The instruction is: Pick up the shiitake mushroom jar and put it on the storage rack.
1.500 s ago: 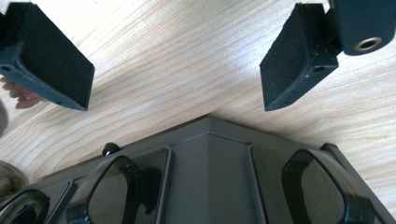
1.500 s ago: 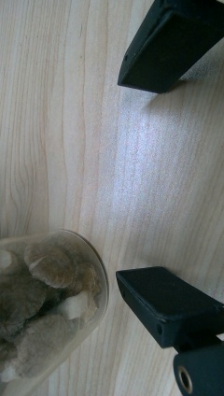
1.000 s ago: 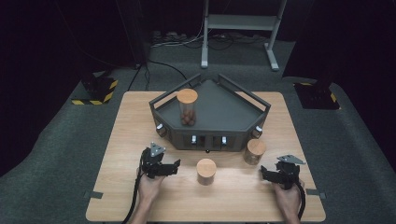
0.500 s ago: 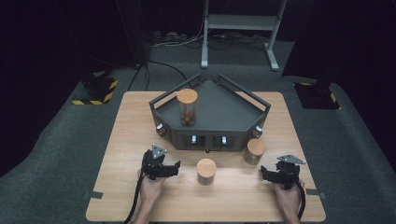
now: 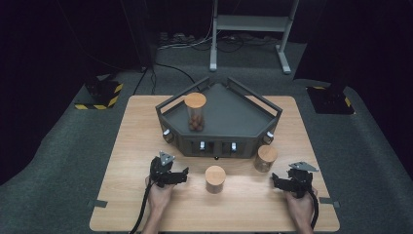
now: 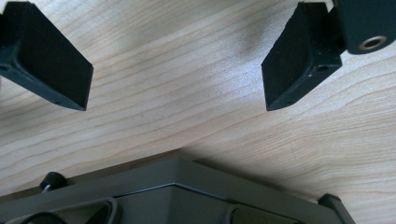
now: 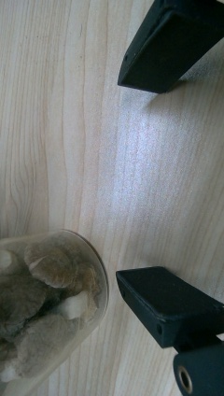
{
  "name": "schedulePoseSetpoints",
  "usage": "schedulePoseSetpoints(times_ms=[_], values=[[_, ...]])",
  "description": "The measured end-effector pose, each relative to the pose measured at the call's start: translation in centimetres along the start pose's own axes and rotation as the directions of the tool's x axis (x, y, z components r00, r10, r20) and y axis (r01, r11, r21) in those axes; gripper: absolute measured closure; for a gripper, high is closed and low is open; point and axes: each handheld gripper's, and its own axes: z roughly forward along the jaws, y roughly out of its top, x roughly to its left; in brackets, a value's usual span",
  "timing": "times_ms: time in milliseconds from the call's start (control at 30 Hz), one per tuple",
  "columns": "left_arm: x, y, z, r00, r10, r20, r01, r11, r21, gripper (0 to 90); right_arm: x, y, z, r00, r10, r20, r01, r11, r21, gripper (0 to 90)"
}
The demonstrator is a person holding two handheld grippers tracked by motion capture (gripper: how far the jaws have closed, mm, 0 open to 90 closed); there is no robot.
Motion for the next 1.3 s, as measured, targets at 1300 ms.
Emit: schedulePoseSetpoints(times_ms=[1300], values=[[0.54,-1.01,0.91,0.9972,0.043,-0.062,-0.042,0.999,0.016,7.0,0.1,-0.35,-0.43,0.9989,0.026,-0.039,-0.027,1.0,-0.012,4.9]])
